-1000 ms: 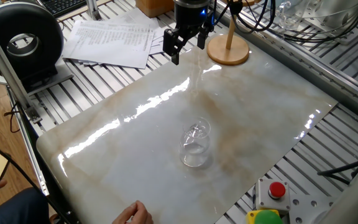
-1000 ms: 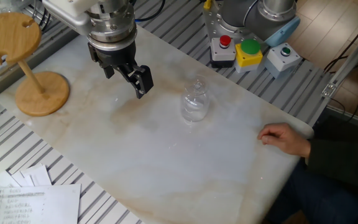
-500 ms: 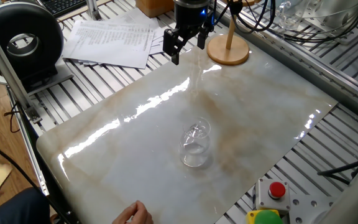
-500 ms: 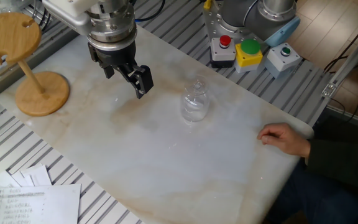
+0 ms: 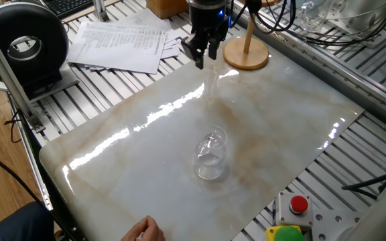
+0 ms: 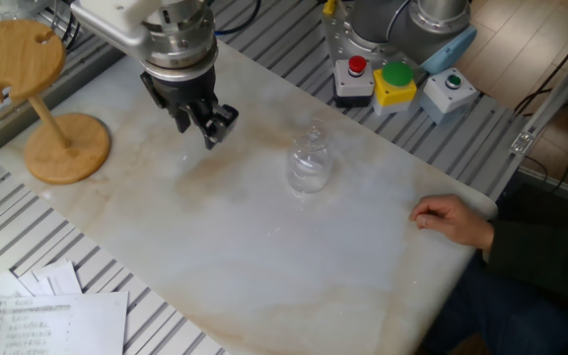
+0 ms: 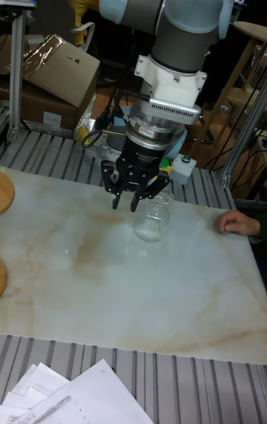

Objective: Put the glass cup onto the shelf

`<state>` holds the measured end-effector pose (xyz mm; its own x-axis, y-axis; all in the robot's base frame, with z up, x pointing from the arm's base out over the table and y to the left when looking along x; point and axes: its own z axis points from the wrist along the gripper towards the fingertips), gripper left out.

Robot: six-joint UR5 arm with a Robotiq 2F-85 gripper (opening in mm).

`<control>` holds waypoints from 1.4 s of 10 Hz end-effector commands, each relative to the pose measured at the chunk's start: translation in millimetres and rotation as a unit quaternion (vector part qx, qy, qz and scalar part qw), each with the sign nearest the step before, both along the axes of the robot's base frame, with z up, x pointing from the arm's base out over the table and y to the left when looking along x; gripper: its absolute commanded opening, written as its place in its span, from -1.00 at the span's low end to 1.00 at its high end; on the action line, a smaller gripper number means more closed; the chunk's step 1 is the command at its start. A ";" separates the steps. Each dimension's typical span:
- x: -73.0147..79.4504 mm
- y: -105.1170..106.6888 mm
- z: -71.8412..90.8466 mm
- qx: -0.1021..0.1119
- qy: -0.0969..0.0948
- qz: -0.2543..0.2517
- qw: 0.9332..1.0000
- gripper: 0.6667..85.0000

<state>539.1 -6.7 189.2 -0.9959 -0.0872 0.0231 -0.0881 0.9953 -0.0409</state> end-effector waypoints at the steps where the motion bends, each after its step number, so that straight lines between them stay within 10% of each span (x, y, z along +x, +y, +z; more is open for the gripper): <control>1: -1.0 -0.3 0.8 -0.002 0.002 0.011 1.000 -0.97; 5: -8.4 -2.1 2.5 -0.005 0.016 0.018 1.000 -0.97; 7: -37.8 21.3 6.5 0.013 0.041 -0.008 0.999 -0.97; 9: -43.7 39.2 0.6 0.011 0.020 -0.027 0.999 -0.97; 14: -70.6 100.6 43.4 0.075 0.024 -0.002 0.997 -0.97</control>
